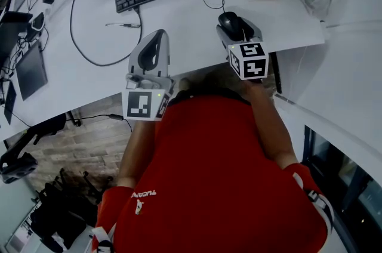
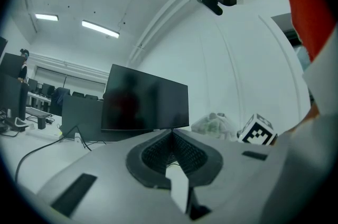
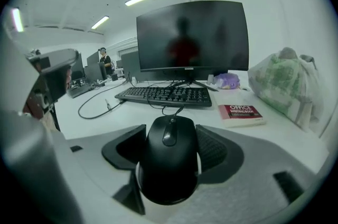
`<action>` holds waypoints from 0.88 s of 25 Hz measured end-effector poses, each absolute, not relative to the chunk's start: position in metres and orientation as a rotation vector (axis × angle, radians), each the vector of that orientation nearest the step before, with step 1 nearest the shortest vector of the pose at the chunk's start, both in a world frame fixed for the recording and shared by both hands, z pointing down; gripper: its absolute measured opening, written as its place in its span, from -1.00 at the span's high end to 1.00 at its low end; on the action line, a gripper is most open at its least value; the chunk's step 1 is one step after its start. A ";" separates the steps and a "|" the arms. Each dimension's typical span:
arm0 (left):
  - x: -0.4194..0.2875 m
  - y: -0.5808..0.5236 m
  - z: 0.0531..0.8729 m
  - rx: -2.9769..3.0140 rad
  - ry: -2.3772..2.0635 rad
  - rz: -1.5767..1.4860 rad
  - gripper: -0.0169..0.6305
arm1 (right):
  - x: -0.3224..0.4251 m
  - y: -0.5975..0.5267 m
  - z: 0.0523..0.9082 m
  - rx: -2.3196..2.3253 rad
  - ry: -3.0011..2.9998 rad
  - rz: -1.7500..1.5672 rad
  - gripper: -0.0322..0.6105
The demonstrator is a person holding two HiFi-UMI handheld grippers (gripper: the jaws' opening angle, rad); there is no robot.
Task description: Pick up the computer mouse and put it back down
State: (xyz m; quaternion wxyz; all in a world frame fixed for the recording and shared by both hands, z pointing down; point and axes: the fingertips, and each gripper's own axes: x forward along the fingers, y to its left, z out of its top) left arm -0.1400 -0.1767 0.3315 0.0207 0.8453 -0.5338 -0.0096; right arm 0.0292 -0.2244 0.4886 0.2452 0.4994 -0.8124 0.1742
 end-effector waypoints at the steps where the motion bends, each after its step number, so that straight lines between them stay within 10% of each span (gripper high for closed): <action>1: -0.140 -0.177 0.331 2.622 -1.656 -0.033 0.92 | 0.028 -0.223 0.478 1.370 -2.241 0.467 -0.01; 22: -0.129 -0.167 0.283 2.682 -1.656 -0.177 0.92 | 0.008 -0.177 0.271 1.419 -2.662 0.160 -0.01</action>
